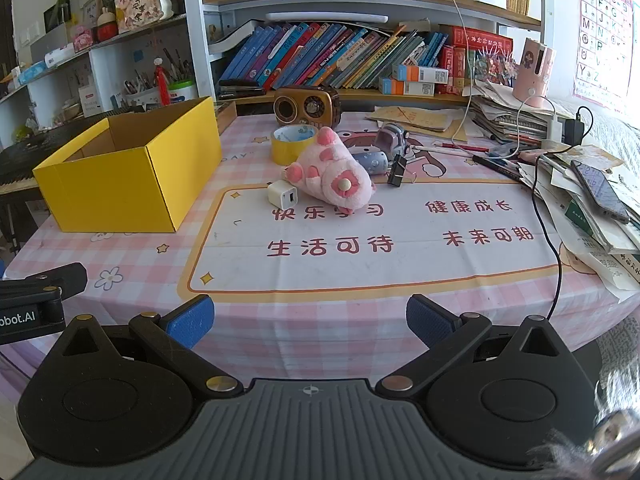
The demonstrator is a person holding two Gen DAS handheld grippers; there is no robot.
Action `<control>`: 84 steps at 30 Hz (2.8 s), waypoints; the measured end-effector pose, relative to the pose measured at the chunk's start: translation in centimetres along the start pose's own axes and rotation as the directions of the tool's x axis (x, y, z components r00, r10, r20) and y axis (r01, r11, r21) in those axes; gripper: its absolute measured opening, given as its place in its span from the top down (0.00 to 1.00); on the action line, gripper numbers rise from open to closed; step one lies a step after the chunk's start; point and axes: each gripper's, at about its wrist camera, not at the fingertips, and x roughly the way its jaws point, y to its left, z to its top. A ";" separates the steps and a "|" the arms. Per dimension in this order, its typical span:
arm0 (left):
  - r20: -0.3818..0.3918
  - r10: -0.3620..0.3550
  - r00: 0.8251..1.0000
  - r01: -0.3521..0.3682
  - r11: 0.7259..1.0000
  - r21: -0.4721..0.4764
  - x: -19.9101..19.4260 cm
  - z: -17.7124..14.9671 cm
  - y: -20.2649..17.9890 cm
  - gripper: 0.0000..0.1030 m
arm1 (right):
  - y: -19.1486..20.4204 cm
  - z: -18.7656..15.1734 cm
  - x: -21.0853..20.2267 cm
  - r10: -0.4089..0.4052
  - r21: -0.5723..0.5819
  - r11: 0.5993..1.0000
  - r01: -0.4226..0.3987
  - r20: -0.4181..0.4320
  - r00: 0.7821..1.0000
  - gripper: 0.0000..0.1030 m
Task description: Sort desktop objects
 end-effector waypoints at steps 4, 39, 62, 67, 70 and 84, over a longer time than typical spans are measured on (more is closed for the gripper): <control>-0.002 0.000 1.000 0.000 1.000 0.001 0.1 0.0 -0.1 0.00 | 0.0 0.0 0.0 0.000 0.000 1.000 0.000 -0.001 1.000 0.00; -0.013 -0.003 1.000 0.004 1.000 0.004 0.5 0.2 -0.4 0.00 | 0.2 0.1 -0.2 0.000 -0.001 1.000 0.000 -0.002 1.000 0.00; -0.019 0.006 1.000 -0.006 1.000 -0.017 0.7 0.0 0.4 0.00 | 0.4 0.2 1.2 0.007 -0.015 1.000 -0.007 -0.003 1.000 0.00; -0.023 -0.006 1.000 0.006 1.000 -0.017 0.8 0.2 0.4 0.00 | 0.4 0.3 1.2 0.006 -0.016 1.000 -0.006 -0.005 1.000 0.00; -0.025 -0.017 1.000 0.017 1.000 -0.005 1.1 0.3 0.0 0.00 | 0.1 0.4 1.3 0.002 -0.011 1.000 -0.002 -0.010 1.000 0.00; -0.049 -0.059 0.997 0.059 0.998 0.003 2.8 1.4 -2.2 0.00 | -2.0 1.6 2.7 -0.023 -0.015 1.000 0.022 -0.027 0.999 0.00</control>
